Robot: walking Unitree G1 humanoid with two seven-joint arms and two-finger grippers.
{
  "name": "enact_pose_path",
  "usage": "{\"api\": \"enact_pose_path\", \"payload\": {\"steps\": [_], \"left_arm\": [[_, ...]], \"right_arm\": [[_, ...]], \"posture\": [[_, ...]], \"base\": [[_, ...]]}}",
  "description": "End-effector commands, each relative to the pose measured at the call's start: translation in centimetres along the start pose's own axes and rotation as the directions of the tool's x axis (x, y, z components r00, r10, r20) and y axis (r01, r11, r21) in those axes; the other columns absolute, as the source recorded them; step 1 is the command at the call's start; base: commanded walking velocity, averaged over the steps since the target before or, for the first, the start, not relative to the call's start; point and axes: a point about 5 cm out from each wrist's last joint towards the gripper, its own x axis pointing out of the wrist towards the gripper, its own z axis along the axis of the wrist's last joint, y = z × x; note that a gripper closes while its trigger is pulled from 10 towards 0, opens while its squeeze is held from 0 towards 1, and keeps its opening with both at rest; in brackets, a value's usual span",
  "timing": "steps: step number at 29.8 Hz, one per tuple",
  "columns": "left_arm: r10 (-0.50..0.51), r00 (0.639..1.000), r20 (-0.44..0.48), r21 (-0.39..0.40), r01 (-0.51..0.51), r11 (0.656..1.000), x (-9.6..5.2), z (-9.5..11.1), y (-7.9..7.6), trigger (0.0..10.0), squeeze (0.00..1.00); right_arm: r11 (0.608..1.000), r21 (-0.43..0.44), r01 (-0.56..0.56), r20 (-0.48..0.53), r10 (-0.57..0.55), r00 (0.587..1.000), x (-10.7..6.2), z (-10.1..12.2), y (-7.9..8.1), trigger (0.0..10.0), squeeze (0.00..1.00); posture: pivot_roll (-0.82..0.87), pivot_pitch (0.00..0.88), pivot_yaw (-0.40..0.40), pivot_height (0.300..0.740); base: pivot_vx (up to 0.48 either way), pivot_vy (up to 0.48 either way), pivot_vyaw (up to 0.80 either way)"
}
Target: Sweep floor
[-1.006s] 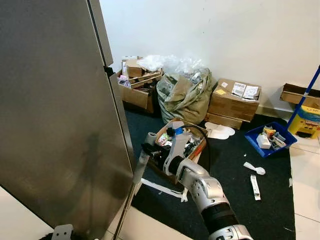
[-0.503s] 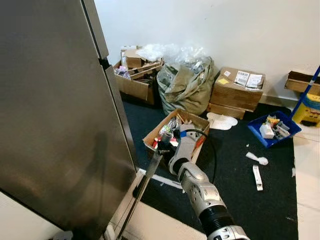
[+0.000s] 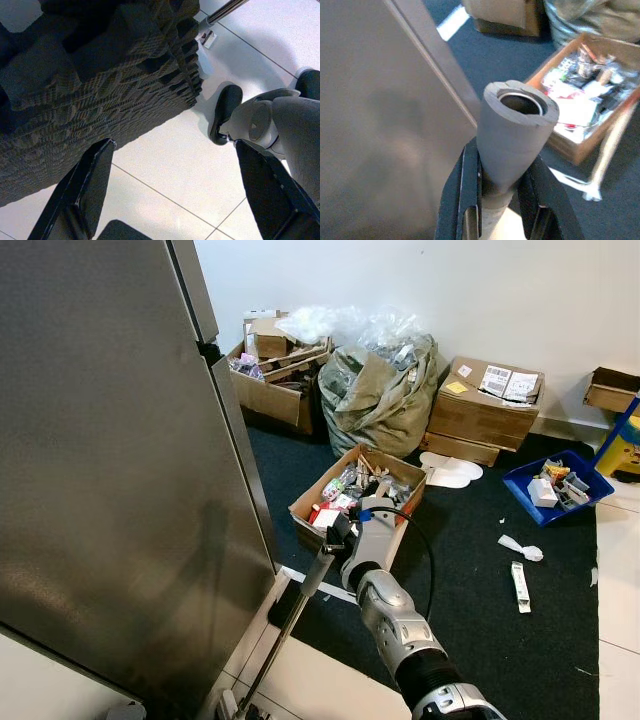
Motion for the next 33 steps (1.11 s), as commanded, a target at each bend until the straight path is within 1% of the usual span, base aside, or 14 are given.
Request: {"api": "enact_pose_path", "payload": {"steps": [1,3,6,7,9,12,14,15,17,21,23,25,30,33], "left_arm": [[0.022,1.000,-0.020,0.008,-0.022,1.000,-0.4,-0.6,1.0,10.0,0.00],[0.021,1.000,-0.021,0.008,-0.021,1.000,-0.4,-0.6,1.0,10.0,0.00],[0.021,1.000,-0.021,0.008,-0.021,1.000,-0.4,-0.6,1.0,10.0,0.00],[0.021,1.000,-0.021,0.009,-0.020,1.000,-0.3,-0.5,0.9,10.0,0.00],[0.021,1.000,-0.021,0.009,-0.020,1.000,-0.3,-0.5,0.9,10.0,0.00],[0.020,1.000,-0.019,0.009,-0.019,1.000,-0.3,-0.5,0.9,10.0,0.00],[0.020,1.000,-0.019,0.009,-0.019,1.000,-0.3,-0.5,0.9,10.0,0.00],[0.019,1.000,-0.018,0.008,-0.019,1.000,-0.3,-0.5,0.8,10.0,0.00],[0.018,1.000,-0.017,0.008,-0.018,1.000,-0.3,-0.4,0.8,10.0,0.00],[0.017,1.000,-0.018,0.008,-0.017,1.000,-0.3,-0.4,0.7,10.0,0.00],[0.013,1.000,-0.015,0.006,-0.013,1.000,-0.2,-0.3,0.6,10.0,0.00],[0.013,1.000,-0.015,0.006,-0.013,1.000,-0.2,-0.3,0.6,10.0,0.00],[0.010,1.000,-0.007,-0.002,-0.010,1.000,0.0,0.0,0.2,10.0,0.00],[0.009,1.000,-0.005,-0.003,-0.009,1.000,0.0,0.1,0.1,10.0,0.00]], "right_arm": [[0.997,-0.077,0.022,-0.120,-0.032,0.992,-0.5,-2.7,-0.1,10.0,0.00],[0.993,-0.096,0.063,-0.114,-0.074,0.991,-0.5,-2.5,-1.0,10.0,0.00],[0.993,-0.096,0.063,-0.114,-0.074,0.991,-0.5,-2.5,-1.0,10.0,0.00],[0.982,-0.157,0.105,-0.102,-0.122,0.987,-0.4,-2.2,-2.2,10.0,0.00],[0.982,-0.157,0.105,-0.102,-0.122,0.987,-0.4,-2.2,-2.2,10.0,0.00],[0.937,-0.303,0.171,-0.083,-0.205,0.975,-0.5,-1.7,-4.7,10.0,0.00],[0.937,-0.303,0.171,-0.083,-0.205,0.975,-0.5,-1.7,-4.7,10.0,0.00],[0.911,-0.365,0.193,-0.073,-0.235,0.969,-0.5,-1.3,-5.8,10.0,0.00],[0.891,-0.404,0.208,-0.066,-0.255,0.965,-0.6,-1.0,-6.6,10.0,0.00],[0.877,-0.427,0.221,-0.056,-0.269,0.961,-0.6,-0.5,-7.4,10.0,0.00],[0.855,-0.454,0.250,-0.037,-0.298,0.954,-0.8,0.5,-9.0,10.0,0.00],[0.855,-0.454,0.250,-0.037,-0.298,0.954,-0.8,0.5,-9.0,10.0,0.00],[0.811,-0.501,0.303,0.020,-0.339,0.941,-1.6,2.4,-11.9,10.0,0.00],[0.811,-0.506,0.293,0.066,-0.303,0.951,-1.6,3.5,-12.2,10.0,0.00]], "posture": [[0.07,0.199,0.081,0.740],[0.06,0.197,0.081,0.740],[0.06,0.197,0.081,0.740],[0.06,0.193,0.081,0.740],[0.06,0.193,0.081,0.740],[0.06,0.192,0.079,0.740],[0.06,0.192,0.079,0.740],[0.06,0.189,0.077,0.740],[0.05,0.188,0.076,0.740],[0.05,0.183,0.073,0.740],[0.03,0.173,0.066,0.740],[0.03,0.173,0.066,0.740],[0.02,0.157,0.058,0.740],[0.00,0.152,0.057,0.740]], "base": [[0.000,0.000,0.00],[0.000,0.000,0.00],[0.000,0.000,0.00],[0.000,0.000,0.00],[0.000,0.000,0.00],[0.000,0.000,0.00],[0.000,0.000,0.00],[0.000,0.000,0.00],[0.000,0.000,0.00],[0.000,0.000,0.00],[0.000,0.000,0.00],[0.000,0.000,0.00],[0.000,0.000,0.00],[0.000,0.000,0.00]]}}
